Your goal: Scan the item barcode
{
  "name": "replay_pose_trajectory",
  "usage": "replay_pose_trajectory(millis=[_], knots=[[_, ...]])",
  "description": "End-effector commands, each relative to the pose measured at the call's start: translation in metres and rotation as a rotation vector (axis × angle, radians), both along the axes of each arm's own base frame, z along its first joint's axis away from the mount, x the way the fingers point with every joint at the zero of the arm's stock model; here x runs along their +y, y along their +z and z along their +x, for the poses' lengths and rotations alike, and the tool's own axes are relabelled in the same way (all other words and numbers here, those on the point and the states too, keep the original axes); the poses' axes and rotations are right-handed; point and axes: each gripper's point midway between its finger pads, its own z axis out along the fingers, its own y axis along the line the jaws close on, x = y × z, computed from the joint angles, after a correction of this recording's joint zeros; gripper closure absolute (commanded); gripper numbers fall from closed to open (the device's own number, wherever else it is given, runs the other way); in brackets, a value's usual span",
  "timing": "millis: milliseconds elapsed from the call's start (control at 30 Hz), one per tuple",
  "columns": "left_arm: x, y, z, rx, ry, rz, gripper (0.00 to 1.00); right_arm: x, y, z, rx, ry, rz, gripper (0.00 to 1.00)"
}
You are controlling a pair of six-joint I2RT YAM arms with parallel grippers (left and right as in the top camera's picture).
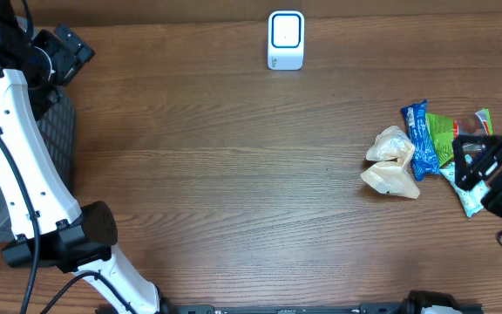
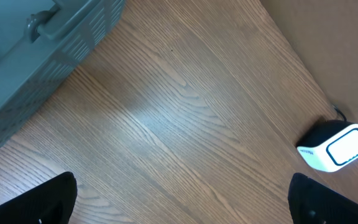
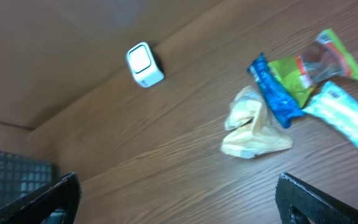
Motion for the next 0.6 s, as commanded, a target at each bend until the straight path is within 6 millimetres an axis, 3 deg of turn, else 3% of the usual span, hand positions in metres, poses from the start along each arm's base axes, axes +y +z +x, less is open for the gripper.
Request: replay_pose_trajectory(millis=[0,33,167,333,467,567], knots=[[-0.007,0.013,-0.004,-0.036,-0.006,0.004,0.00,-0.029,-0.002,-0.006,0.017,-0.110,-0.140,0.00],[-0.007,0.013,-0.004,-0.036,-0.006,0.004,0.00,-0.043,-0.003,-0.006,0.023,-0.174,-0.187,0.00],[-0.007,0.013,-0.004,-0.036,-0.006,0.004,0.00,-0.059,-0.003,0.005,0.006,-0.235,-0.248,0.00],[-0.007,0.013,-0.004,-0.036,-0.006,0.004,0.00,-0.056,0.001,0.032,-0.211,-0.169,-0.326,0.00],[-0.007,0.013,-0.004,-0.036,-0.006,0.004,0.00,-0.055,-0.027,0.042,-0.365,-0.168,-0.348,0.00],[-0.007,0.013,-0.004,-0.036,-0.006,0.004,0.00,-0.045,-0.059,0.047,-0.494,-0.095,-0.404,0.00]])
